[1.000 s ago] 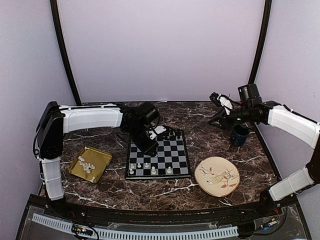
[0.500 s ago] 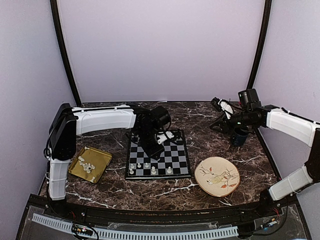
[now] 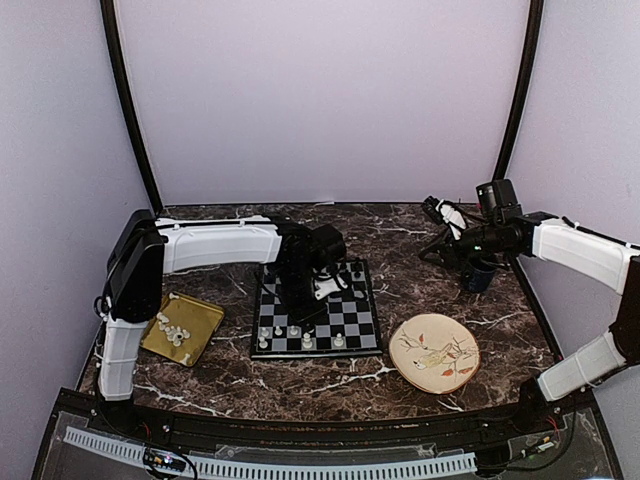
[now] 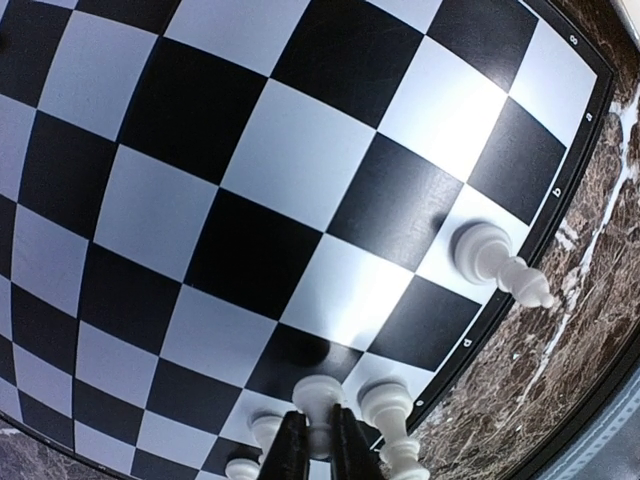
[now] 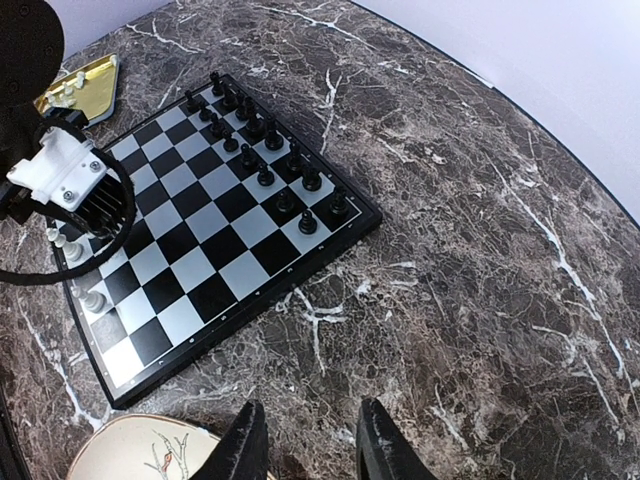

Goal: Set up the chess pieces on the board
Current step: Place the pawn on d2.

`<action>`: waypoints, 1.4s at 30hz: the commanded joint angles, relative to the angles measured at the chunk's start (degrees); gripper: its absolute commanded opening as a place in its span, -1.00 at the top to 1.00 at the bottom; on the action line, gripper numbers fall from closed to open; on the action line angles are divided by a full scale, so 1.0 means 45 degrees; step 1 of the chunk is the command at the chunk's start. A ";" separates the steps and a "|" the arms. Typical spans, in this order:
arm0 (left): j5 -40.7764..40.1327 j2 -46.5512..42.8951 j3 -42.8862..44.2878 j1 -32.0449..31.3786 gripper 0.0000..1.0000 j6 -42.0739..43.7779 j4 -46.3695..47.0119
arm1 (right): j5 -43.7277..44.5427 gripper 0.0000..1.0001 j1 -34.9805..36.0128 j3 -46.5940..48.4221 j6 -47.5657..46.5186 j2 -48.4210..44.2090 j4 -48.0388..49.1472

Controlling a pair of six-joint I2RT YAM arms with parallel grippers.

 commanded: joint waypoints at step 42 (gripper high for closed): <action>-0.2217 -0.1800 0.1146 0.0465 0.46 -0.1120 -0.0481 | -0.0237 0.35 -0.0004 -0.0132 -0.0129 0.0011 0.0447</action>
